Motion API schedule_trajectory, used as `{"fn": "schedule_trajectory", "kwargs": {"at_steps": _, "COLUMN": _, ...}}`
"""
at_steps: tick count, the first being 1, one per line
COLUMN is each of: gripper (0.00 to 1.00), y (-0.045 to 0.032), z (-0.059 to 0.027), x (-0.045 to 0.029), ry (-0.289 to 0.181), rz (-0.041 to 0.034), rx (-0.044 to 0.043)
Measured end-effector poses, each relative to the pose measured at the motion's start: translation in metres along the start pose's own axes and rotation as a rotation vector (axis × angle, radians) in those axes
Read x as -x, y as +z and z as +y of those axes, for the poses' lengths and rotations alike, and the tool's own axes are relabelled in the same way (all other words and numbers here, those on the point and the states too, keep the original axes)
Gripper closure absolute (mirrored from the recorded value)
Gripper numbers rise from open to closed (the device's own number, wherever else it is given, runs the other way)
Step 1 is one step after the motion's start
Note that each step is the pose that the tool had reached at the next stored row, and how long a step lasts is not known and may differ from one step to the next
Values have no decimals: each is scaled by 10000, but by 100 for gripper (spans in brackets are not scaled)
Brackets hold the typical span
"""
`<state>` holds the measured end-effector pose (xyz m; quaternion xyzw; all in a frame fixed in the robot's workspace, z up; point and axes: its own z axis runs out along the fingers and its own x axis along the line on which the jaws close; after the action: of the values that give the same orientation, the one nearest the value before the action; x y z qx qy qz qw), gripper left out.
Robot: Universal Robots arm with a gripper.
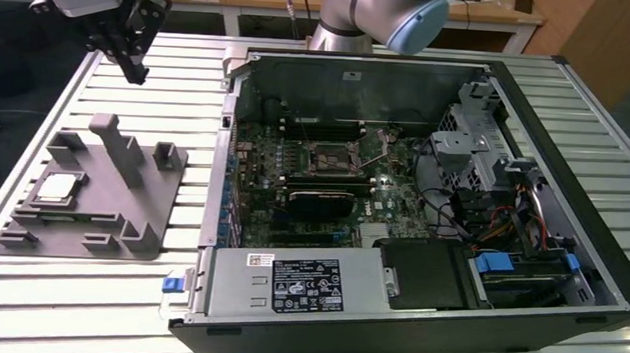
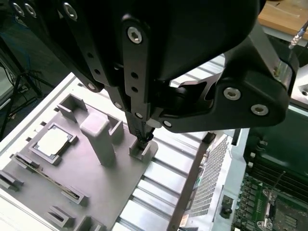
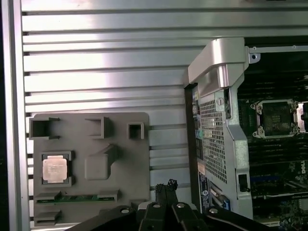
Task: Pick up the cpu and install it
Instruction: 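Reach for the cpu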
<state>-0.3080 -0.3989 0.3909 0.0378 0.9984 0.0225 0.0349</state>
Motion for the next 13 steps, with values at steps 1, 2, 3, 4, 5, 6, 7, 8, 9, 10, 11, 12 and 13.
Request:
{"fn": "schedule_trajectory", "kwargs": {"at_steps": 1, "gripper": 89, "y": 3, "z": -2, "x": -25, "ry": 1, "rz": -1, "rx": 0}}
{"fn": "schedule_trajectory", "kwargs": {"at_steps": 2, "gripper": 89, "y": 6, "z": -4, "x": -49, "ry": 3, "rz": -2, "rx": -1}}
{"fn": "schedule_trajectory", "kwargs": {"at_steps": 3, "gripper": 89, "y": 9, "z": -6, "x": -74, "ry": 5, "rz": -3, "rx": -1}}
{"fn": "schedule_trajectory", "kwargs": {"at_steps": 4, "gripper": 89, "y": 13, "z": -8, "x": -96, "ry": 6, "rz": -4, "rx": -1}}
{"fn": "schedule_trajectory", "kwargs": {"at_steps": 5, "gripper": 89, "y": 18, "z": -10, "x": -117, "ry": 7, "rz": -6, "rx": -1}}
{"fn": "schedule_trajectory", "kwargs": {"at_steps": 6, "gripper": 89, "y": 24, "z": -12, "x": -137, "ry": 9, "rz": -6, "rx": 0}}
{"fn": "schedule_trajectory", "kwargs": {"at_steps": 7, "gripper": 89, "y": 29, "z": -13, "x": -157, "ry": 10, "rz": -6, "rx": -1}}
{"fn": "schedule_trajectory", "kwargs": {"at_steps": 8, "gripper": 89, "y": 36, "z": -15, "x": -179, "ry": 11, "rz": -7, "rx": 0}}
{"fn": "schedule_trajectory", "kwargs": {"at_steps": 9, "gripper": 89, "y": 41, "z": -18, "x": -201, "ry": 12, "rz": -8, "rx": 0}}
{"fn": "schedule_trajectory", "kwargs": {"at_steps": 10, "gripper": 89, "y": 45, "z": -19, "x": -224, "ry": 13, "rz": -8, "rx": 0}}
{"fn": "schedule_trajectory", "kwargs": {"at_steps": 11, "gripper": 89, "y": 50, "z": -21, "x": -248, "ry": 15, "rz": -9, "rx": 0}}
{"fn": "schedule_trajectory", "kwargs": {"at_steps": 12, "gripper": 89, "y": 53, "z": -23, "x": -270, "ry": 17, "rz": -8, "rx": -1}}
{"fn": "schedule_trajectory", "kwargs": {"at_steps": 13, "gripper": 89, "y": 57, "z": -25, "x": -292, "ry": 18, "rz": -8, "rx": -1}}
